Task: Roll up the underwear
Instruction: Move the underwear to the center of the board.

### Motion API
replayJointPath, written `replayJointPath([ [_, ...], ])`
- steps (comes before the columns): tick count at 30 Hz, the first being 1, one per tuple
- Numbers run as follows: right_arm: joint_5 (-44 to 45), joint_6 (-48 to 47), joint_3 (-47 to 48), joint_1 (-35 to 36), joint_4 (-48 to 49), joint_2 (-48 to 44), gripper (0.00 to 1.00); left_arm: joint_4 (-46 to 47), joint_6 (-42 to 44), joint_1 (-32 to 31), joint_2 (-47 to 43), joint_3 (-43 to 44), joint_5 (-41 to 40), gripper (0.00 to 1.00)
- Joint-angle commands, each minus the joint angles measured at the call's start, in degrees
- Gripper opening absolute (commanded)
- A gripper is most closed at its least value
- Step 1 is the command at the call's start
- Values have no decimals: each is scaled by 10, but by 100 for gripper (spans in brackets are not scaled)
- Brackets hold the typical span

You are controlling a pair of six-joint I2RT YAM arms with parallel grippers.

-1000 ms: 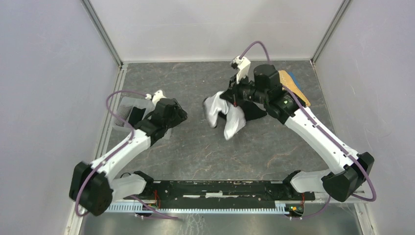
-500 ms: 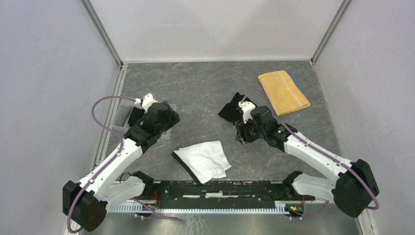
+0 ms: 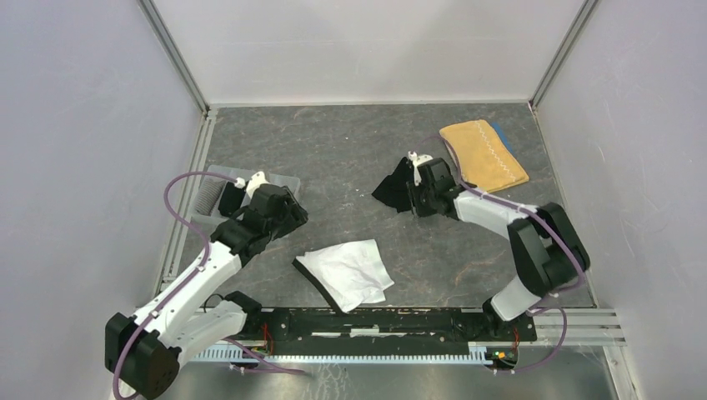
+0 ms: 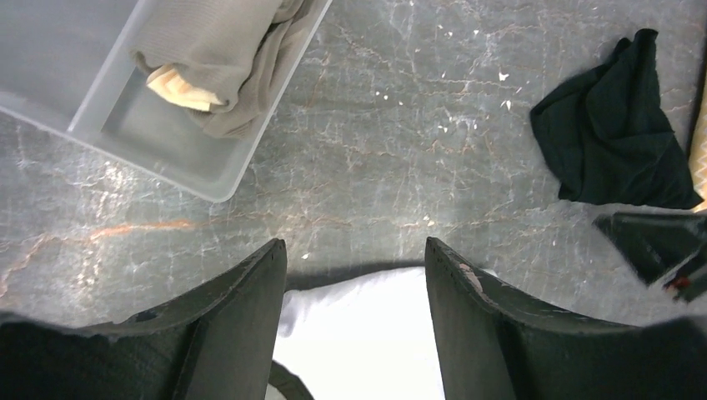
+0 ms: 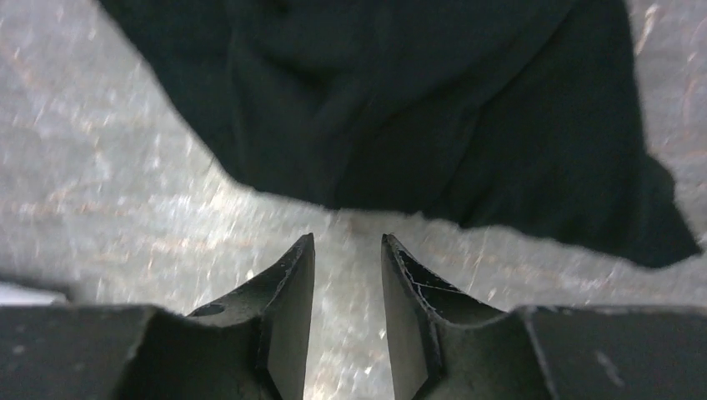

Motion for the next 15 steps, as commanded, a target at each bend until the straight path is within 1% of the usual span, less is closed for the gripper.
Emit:
replayJointPath([
  [1,16,-8,90,-38,44,70,40,-44,1,0,-30,-4,9,68],
  [3,11,-13,157,-58,42,126,41,-49,-3,0,-43,-8,8,69],
  [7,5,-64,318,-77,60,222,51,-56,-7,0,-49,-10,6,69],
  [8,2,-82,342,-77,75,229,53,-57,-7,0,-46,-8,8,69],
  [10,-23,-93,312,-77,156,193,55,-60,-5,0,-44,-5,11,69],
  [12,-57,-92,250,-75,220,132,57,-61,-3,-1,-43,-6,11,69],
  [13,-70,-87,220,-73,229,105,58,-60,-3,0,-44,-9,10,70],
  [15,-90,-61,185,-69,206,57,58,-51,-3,0,-43,-14,11,70],
])
